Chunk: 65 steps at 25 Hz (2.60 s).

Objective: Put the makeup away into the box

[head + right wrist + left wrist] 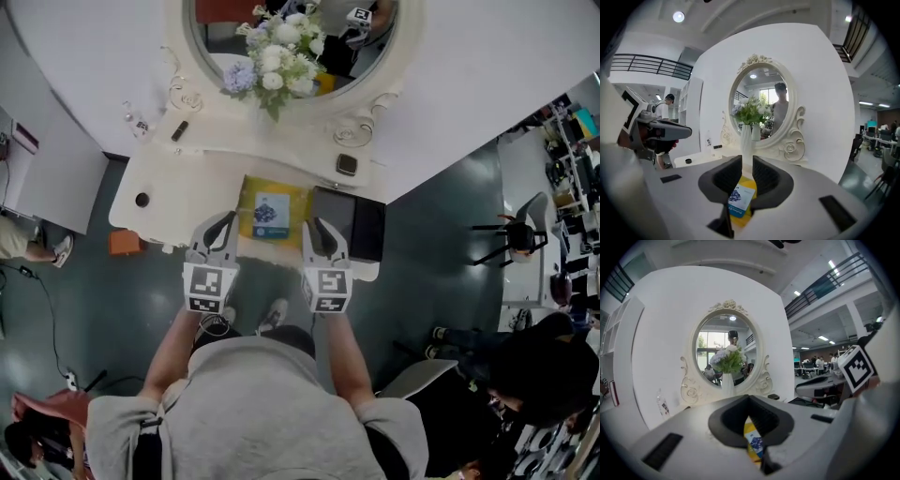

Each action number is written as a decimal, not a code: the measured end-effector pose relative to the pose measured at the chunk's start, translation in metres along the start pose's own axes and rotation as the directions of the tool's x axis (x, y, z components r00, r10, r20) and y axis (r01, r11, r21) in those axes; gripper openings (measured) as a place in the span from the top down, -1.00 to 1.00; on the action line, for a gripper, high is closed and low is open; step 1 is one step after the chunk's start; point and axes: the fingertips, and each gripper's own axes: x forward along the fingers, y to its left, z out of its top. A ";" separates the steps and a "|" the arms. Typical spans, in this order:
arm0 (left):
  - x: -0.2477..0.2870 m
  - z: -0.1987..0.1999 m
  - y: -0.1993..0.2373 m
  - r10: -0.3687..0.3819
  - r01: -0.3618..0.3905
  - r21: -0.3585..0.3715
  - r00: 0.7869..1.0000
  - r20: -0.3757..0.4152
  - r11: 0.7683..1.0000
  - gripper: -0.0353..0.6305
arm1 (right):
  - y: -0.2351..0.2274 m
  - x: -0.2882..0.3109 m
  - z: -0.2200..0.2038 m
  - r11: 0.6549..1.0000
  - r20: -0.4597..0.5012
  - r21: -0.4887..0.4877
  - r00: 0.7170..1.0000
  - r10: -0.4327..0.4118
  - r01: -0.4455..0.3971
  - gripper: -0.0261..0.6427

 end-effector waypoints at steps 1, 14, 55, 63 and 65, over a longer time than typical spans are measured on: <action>0.000 0.004 -0.003 -0.007 0.007 0.005 1.000 0.007 1.000 0.89 | -0.003 -0.005 0.002 1.000 0.006 -0.002 1.000 -0.017 0.017 0.71; 0.014 0.017 -0.042 -0.080 0.080 0.031 0.996 0.027 0.996 0.89 | -0.026 -0.041 -0.002 0.998 0.039 0.011 0.997 -0.068 0.068 0.86; -0.151 -0.153 0.285 0.422 -0.457 -0.158 0.882 -0.211 0.875 0.89 | 0.375 0.181 -0.014 0.808 -0.133 -0.103 0.813 0.567 -0.580 0.86; -0.151 -0.202 0.327 0.401 -0.462 -0.206 0.873 -0.277 0.863 0.89 | 0.410 0.233 -0.053 0.813 -0.224 -0.074 0.804 0.551 -0.578 0.86; -0.150 -0.210 0.335 0.395 -0.460 -0.213 0.873 -0.287 0.862 0.89 | 0.417 0.245 -0.063 0.812 -0.248 -0.060 0.797 0.551 -0.580 0.85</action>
